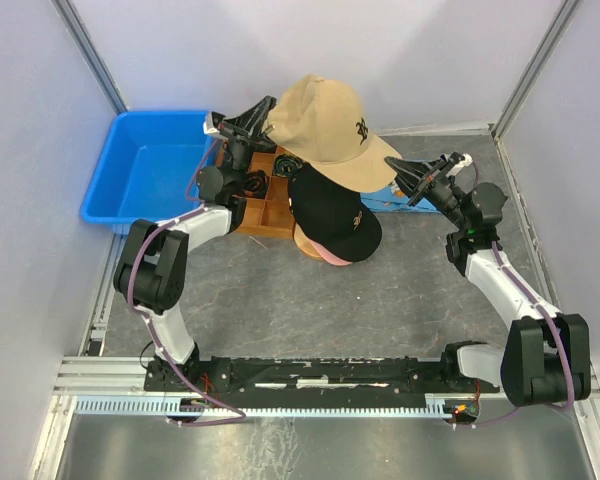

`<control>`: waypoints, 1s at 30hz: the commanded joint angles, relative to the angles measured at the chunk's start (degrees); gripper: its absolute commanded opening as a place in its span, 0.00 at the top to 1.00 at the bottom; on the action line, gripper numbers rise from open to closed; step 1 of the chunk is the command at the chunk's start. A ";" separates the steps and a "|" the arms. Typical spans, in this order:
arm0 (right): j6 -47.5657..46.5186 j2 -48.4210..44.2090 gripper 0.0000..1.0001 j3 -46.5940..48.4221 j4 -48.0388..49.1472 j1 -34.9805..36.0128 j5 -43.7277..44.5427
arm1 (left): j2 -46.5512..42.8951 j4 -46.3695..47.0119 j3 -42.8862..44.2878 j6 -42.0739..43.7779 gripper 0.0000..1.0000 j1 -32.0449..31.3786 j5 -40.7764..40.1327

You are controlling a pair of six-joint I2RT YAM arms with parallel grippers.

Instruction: Stack the hats

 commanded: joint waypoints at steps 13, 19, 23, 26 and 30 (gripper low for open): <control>-7.86 -14.61 1.00 -11.65 -18.18 -1.00 -5.86 | 10.59 15.97 5.60 -22.48 0.96 1.37 11.84; -17.91 -18.83 1.00 -13.27 -26.23 -0.99 -5.18 | 14.10 17.00 7.06 -22.94 0.96 1.95 17.10; -22.00 -18.87 1.00 -14.40 -27.43 -0.97 -4.89 | 15.09 17.06 6.23 -22.21 0.97 2.39 19.76; -23.35 -18.03 1.00 -15.68 -26.72 -0.81 -5.37 | 15.30 17.02 5.62 -21.26 0.97 2.43 21.93; -24.84 -16.47 1.00 -17.15 -24.55 -0.48 -5.21 | 15.25 17.05 3.85 -19.87 0.97 2.89 25.33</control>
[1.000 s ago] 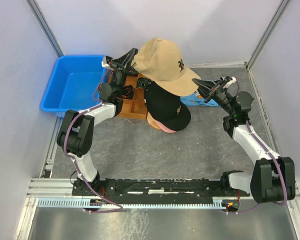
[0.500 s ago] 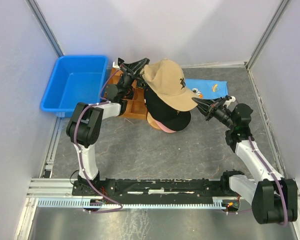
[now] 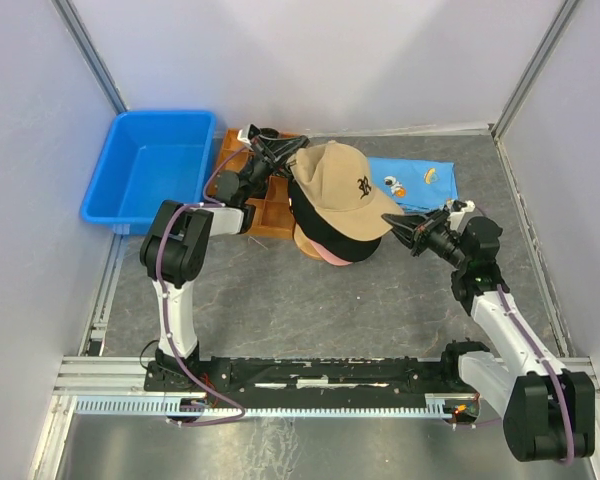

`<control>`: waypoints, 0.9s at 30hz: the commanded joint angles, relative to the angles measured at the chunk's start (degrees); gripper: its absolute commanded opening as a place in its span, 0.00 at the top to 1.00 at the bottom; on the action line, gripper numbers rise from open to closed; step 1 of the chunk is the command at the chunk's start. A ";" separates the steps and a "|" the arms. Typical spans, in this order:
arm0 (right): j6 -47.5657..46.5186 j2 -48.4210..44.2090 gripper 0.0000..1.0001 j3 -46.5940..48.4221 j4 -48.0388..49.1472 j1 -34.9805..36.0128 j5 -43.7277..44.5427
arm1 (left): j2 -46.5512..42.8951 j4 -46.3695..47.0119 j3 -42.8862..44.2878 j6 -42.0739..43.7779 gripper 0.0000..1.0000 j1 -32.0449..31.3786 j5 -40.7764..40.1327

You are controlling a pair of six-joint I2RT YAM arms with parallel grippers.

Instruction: Stack the hats

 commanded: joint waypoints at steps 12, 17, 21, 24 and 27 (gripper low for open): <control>-7.88 8.65 1.00 -3.36 9.69 6.18 -2.14 | -3.20 10.98 -11.77 -14.71 0.97 7.62 9.23; -9.71 8.22 1.00 -6.50 8.94 5.57 -1.61 | -1.66 10.96 -12.16 -13.72 0.97 7.59 10.34; -11.19 8.95 1.00 -8.74 8.67 3.93 -2.78 | -0.49 10.97 -11.94 -13.36 0.97 7.58 10.92; -12.42 9.96 1.00 -10.31 8.55 3.65 -3.04 | 0.57 10.97 -12.72 -12.64 0.97 7.65 11.13; -13.55 11.15 1.00 -11.30 7.87 3.39 -2.54 | 2.54 11.00 -13.22 -11.55 0.97 7.68 11.08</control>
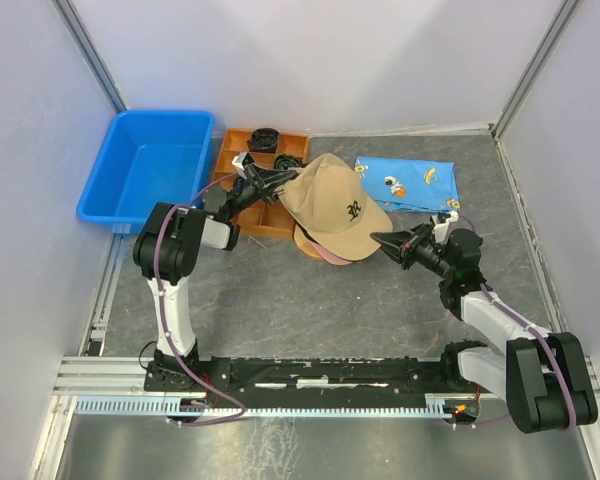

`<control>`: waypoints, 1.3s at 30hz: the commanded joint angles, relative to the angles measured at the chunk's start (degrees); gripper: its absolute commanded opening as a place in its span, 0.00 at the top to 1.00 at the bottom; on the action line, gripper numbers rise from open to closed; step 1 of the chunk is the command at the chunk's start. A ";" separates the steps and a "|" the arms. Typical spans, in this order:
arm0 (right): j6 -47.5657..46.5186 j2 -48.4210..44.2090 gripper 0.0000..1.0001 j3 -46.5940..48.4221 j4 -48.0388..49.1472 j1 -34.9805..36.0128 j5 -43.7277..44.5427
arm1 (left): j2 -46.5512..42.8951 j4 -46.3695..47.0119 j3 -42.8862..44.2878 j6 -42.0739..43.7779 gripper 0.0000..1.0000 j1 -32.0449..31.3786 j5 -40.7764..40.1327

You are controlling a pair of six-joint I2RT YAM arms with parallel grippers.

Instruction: Stack the hats

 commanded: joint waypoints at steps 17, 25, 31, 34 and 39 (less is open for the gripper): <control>-18.52 17.89 1.00 2.27 -15.27 -0.55 -3.47 | 16.88 10.83 7.47 -10.12 0.97 5.03 -2.32; -28.94 21.15 0.98 11.63 -34.56 -0.50 0.56 | 16.67 10.86 1.45 -7.52 0.97 6.49 0.28; -31.29 25.13 0.91 14.58 -38.19 -0.55 1.99 | 16.63 10.84 0.77 -7.31 0.97 6.58 0.61; -32.45 25.73 0.89 15.79 -40.00 -0.51 2.80 | 16.24 10.89 2.13 -7.82 0.97 6.63 0.52; -33.13 24.87 0.82 17.84 -41.98 -0.55 3.95 | 14.57 10.88 3.38 -9.20 0.97 6.57 -0.11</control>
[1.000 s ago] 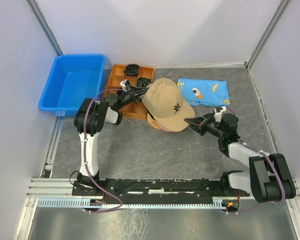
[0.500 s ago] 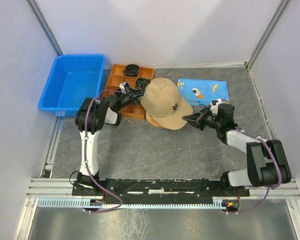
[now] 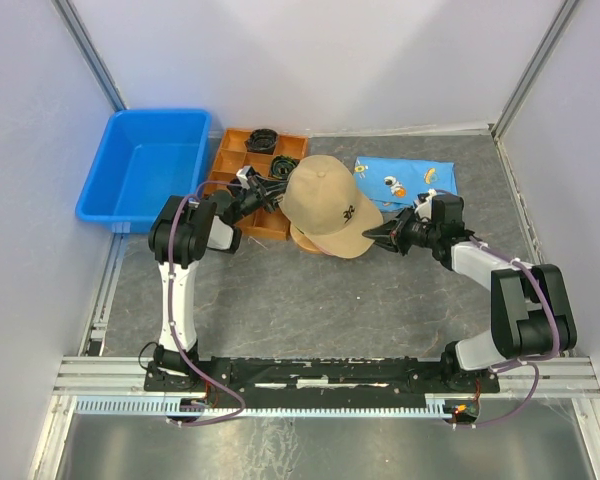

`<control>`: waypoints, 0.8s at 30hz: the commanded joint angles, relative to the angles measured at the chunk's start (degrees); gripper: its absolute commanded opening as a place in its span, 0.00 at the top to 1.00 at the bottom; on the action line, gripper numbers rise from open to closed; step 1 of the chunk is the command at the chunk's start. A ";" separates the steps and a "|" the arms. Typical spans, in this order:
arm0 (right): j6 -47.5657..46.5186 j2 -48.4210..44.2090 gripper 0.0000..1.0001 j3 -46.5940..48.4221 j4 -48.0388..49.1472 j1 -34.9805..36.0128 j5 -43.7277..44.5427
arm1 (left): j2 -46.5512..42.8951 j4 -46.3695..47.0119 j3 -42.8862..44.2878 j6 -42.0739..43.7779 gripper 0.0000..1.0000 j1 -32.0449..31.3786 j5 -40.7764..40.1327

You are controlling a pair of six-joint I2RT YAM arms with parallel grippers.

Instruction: Stack the hats

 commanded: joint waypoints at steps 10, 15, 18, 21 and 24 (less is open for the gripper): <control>-6.80 -1.83 0.70 1.97 -20.68 0.79 9.93 | -5.65 5.97 1.85 -7.30 0.83 5.07 -4.51; -6.80 -2.89 0.69 2.99 -21.63 0.65 10.21 | -7.20 -2.38 2.07 0.13 0.66 6.10 -3.77; -6.70 -3.82 0.69 2.95 -22.08 0.59 10.29 | -7.49 -7.05 1.58 4.46 0.65 6.67 -4.06; -6.74 -4.86 0.66 2.93 -22.71 0.29 10.46 | -7.68 -9.92 0.67 7.36 0.64 7.41 -5.56; -7.04 -6.00 0.63 3.23 -23.84 0.02 10.88 | -8.77 -17.05 1.60 13.22 0.63 7.69 -5.38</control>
